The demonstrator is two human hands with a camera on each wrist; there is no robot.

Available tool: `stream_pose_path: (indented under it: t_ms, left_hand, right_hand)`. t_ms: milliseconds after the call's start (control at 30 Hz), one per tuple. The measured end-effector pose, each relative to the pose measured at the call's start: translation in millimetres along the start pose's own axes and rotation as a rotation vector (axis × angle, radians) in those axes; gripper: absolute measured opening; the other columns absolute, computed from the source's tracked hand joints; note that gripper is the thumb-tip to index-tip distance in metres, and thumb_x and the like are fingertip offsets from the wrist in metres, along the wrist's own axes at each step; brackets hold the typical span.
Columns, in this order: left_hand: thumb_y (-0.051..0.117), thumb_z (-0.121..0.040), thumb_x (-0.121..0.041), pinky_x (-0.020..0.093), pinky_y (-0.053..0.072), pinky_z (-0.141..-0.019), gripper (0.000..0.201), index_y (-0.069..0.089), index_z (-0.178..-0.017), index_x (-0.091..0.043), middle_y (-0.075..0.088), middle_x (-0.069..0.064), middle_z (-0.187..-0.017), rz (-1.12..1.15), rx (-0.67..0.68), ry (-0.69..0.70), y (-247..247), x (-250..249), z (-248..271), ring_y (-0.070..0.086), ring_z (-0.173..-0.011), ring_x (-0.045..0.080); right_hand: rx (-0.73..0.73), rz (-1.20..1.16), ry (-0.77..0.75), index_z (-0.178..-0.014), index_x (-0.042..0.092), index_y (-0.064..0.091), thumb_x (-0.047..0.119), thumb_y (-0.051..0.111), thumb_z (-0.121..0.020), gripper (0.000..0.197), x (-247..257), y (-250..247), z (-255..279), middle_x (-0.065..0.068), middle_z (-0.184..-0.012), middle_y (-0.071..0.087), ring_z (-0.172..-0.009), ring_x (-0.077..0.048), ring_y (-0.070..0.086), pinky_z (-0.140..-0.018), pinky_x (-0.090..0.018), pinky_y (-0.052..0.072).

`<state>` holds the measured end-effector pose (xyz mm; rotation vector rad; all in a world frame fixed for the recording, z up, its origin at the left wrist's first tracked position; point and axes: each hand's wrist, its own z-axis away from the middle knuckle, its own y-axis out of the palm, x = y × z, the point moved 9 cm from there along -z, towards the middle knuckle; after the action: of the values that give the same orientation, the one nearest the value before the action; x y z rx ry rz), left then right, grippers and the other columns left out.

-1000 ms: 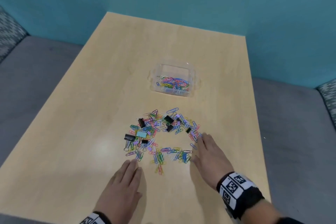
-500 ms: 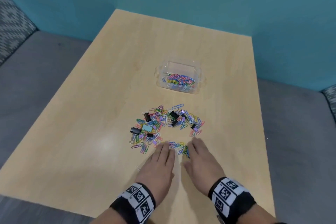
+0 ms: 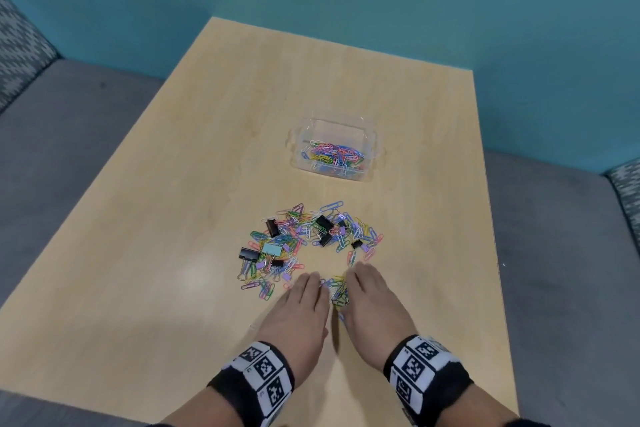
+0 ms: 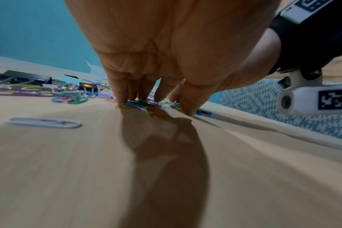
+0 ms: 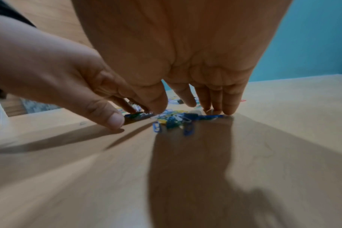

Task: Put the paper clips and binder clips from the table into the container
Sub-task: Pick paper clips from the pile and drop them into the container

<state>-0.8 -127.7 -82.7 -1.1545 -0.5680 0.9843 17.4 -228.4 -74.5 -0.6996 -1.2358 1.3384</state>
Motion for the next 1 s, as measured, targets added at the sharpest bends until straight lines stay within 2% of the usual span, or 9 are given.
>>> stream_pose_path:
  t_ms: [133, 267, 333, 400, 533, 600, 667, 833, 1000]
  left_hand:
    - [0.076, -0.068, -0.038, 0.044, 0.049, -0.095, 0.07, 0.056, -0.126, -0.003, 0.052, 0.02, -0.135, 0.093, -0.024, -0.003, 3.7, 6.8, 10.6, 0.048, -0.125, 0.036]
    - [0.081, -0.061, -0.037, 0.043, 0.05, -0.091, 0.071, 0.061, -0.121, -0.004, 0.055, 0.019, -0.131, 0.096, -0.07, -0.004, 4.7, 6.3, 11.6, 0.053, -0.12, 0.036]
    - [0.079, -0.063, -0.037, 0.042, 0.049, -0.093, 0.071, 0.059, -0.123, -0.004, 0.054, 0.019, -0.133, 0.072, -0.065, -0.011, 5.1, 5.4, 10.5, 0.052, -0.121, 0.036]
    - [0.079, -0.063, -0.037, 0.042, 0.049, -0.093, 0.071, 0.059, -0.123, -0.004, 0.054, 0.019, -0.132, 0.07, -0.063, -0.019, 5.4, 6.1, 10.4, 0.052, -0.121, 0.036]
    - [0.079, -0.062, -0.037, 0.041, 0.052, -0.091, 0.069, 0.061, -0.12, -0.004, 0.055, 0.018, -0.131, 0.095, -0.081, -0.012, 4.1, 5.9, 12.4, 0.052, -0.121, 0.034]
    - [0.08, -0.06, -0.037, 0.039, 0.053, -0.088, 0.069, 0.063, -0.118, -0.006, 0.057, 0.016, -0.129, 0.096, -0.09, 0.007, 3.1, 3.5, 13.4, 0.054, -0.12, 0.032]
    - [0.08, -0.061, -0.035, 0.039, 0.054, -0.087, 0.066, 0.062, -0.118, -0.007, 0.057, 0.015, -0.128, 0.093, -0.106, 0.026, 1.4, 1.0, 15.1, 0.055, -0.118, 0.031]
    - [0.076, -0.065, -0.024, 0.041, 0.056, -0.076, 0.064, 0.054, -0.122, -0.008, 0.055, 0.012, -0.119, 0.151, -0.125, -0.097, 0.4, 13.0, 18.4, 0.053, -0.102, 0.032]
    - [0.076, -0.065, -0.025, 0.035, 0.054, -0.08, 0.068, 0.049, -0.126, -0.013, 0.052, 0.007, -0.116, 0.217, -0.156, -0.076, -2.0, 13.5, 8.1, 0.048, -0.097, 0.027]
  right_hand:
    - [-0.103, -0.069, 0.032, -0.123, 0.003, 0.053, 0.012, 0.057, -0.079, 0.045, -20.8, -29.5, -7.3, -0.014, -0.128, 0.052, -0.123, -0.033, 0.046, -0.104, -0.036, 0.04]
    - [-0.026, -0.016, 0.069, -0.148, 0.003, 0.023, 0.001, 0.041, -0.086, 0.065, -51.7, -50.0, -38.3, -0.012, -0.157, 0.018, -0.145, -0.026, 0.011, -0.115, -0.026, 0.006]
    - [0.058, 0.015, 0.022, -0.151, 0.007, 0.011, -0.002, 0.034, -0.088, 0.068, -55.1, -46.7, -45.2, -0.007, -0.16, 0.005, -0.147, -0.021, 0.001, -0.114, -0.024, -0.001]
    - [0.083, 0.047, -0.011, -0.151, 0.003, 0.012, -0.003, 0.036, -0.085, 0.07, -56.5, -37.8, -40.0, -0.012, -0.16, 0.007, -0.147, -0.024, 0.005, -0.116, -0.028, 0.005]
    - [0.059, 0.082, 0.012, -0.133, -0.005, 0.047, 0.006, 0.031, -0.075, 0.061, -46.7, -18.1, -10.3, -0.025, -0.138, 0.048, -0.128, -0.037, 0.047, -0.103, -0.044, 0.043]
    - [0.018, 0.028, -0.041, -0.131, -0.002, 0.051, 0.012, 0.027, -0.072, 0.065, -29.6, -10.7, 7.3, -0.02, -0.134, 0.052, -0.125, -0.035, 0.05, -0.102, -0.042, 0.044]
    - [-0.024, -0.076, -0.095, -0.135, 0.005, 0.047, 0.01, 0.038, -0.075, 0.061, -15.5, -11.4, 21.6, -0.011, -0.137, 0.049, -0.128, -0.028, 0.045, -0.105, -0.036, 0.04]
    - [-0.079, -0.116, 0.136, -0.123, 0.02, 0.051, 0.014, 0.056, -0.075, 0.048, -31.7, -16.0, 31.6, -0.002, -0.112, 0.054, -0.093, -0.026, 0.049, -0.081, -0.036, 0.049]
    - [-0.034, -0.121, 0.019, -0.128, 0.024, 0.048, 0.026, 0.059, -0.082, 0.047, 2.9, -5.4, 16.5, 0.001, -0.116, 0.05, -0.099, -0.024, 0.046, -0.083, -0.033, 0.047]
